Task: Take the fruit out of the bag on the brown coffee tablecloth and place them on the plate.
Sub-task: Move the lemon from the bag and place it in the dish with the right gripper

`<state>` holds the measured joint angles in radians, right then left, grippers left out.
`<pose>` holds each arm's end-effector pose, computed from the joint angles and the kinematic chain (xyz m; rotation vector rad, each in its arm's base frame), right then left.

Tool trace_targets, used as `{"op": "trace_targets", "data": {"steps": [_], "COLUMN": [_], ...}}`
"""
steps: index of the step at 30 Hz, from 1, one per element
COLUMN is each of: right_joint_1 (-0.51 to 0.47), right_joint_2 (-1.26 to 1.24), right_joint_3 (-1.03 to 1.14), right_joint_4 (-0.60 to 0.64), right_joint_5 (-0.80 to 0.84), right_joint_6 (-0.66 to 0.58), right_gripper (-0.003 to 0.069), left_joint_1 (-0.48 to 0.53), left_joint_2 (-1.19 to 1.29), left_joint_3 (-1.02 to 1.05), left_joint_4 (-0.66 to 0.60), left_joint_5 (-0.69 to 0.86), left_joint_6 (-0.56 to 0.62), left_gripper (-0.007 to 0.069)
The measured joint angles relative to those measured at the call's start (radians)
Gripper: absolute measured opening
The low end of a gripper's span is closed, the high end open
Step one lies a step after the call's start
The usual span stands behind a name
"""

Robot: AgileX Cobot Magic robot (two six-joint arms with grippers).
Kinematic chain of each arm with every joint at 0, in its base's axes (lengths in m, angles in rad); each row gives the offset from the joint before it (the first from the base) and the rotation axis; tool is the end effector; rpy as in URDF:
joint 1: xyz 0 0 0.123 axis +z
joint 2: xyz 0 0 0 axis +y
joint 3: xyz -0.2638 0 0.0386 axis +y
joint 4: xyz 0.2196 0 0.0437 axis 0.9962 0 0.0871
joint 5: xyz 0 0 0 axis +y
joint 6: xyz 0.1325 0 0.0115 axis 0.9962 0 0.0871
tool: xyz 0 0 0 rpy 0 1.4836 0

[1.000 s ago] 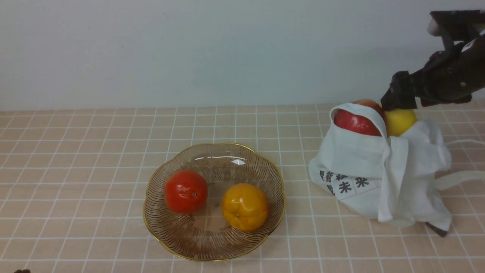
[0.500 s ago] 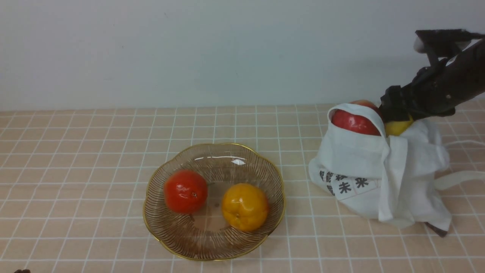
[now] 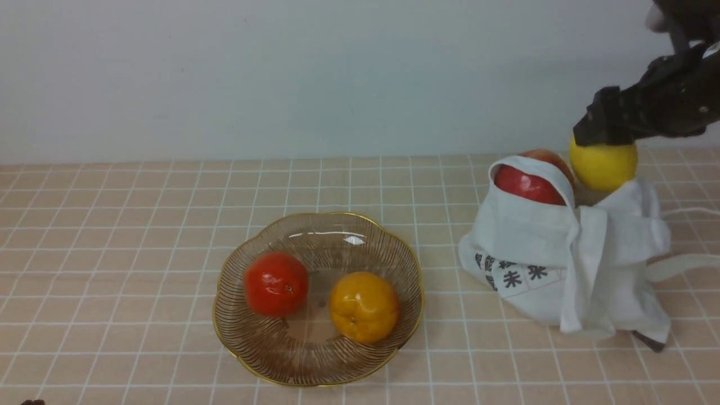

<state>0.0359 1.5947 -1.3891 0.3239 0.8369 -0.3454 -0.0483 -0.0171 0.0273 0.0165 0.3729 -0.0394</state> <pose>0.3448 0.0439 0.2802 -0.2967 2.4629 0.2604 0.0827 -0.0032 0.1597 0.0185 1.8668 -0.0444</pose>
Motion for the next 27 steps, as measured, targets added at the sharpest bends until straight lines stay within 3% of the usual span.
{"op": "trace_targets", "data": {"steps": [3,8,9,12,14,18,21,27], "right_joint_1": [0.0,0.018,0.042,0.133,0.168,0.382,0.49,0.601], "right_joint_2": [-0.08,-0.2,-0.214,-0.208,-0.2,-0.108,-0.017,0.151], "right_joint_3": [0.0,-0.001,-0.002,-0.003,-0.003,-0.003,-0.003,-0.003], "right_joint_4": [0.061,0.324,0.415,0.521,0.531,0.545,0.545,0.543], "right_joint_5": [0.001,0.049,0.084,0.168,0.184,0.205,0.159,0.037], "right_joint_6": [-0.017,-0.174,-0.236,-0.353,-0.38,-0.433,-0.438,-0.426], "right_gripper": [0.0492,0.0492,0.0492,0.0492,0.0492,0.0492,0.0492,0.0492], "left_joint_1": [0.0,0.0,0.0,0.0,0.0,0.0,0.0,0.0], "left_joint_2": [0.0,0.0,0.0,0.0,0.0,0.0,0.0,0.0], "left_joint_3": [0.0,0.0,0.0,0.0,0.0,0.0,0.0,0.0], "left_joint_4": [0.0,0.0,0.0,0.0,0.0,0.0,0.0,0.0], "left_joint_5": [0.0,0.0,0.0,0.0,0.0,0.0,0.0,0.0], "left_joint_6": [0.0,0.0,0.0,0.0,0.0,0.0,0.0,0.0], "left_gripper": [-0.0008,-0.0008,-0.0008,-0.0008,-0.0008,-0.0008,-0.0008,-0.0008]}}
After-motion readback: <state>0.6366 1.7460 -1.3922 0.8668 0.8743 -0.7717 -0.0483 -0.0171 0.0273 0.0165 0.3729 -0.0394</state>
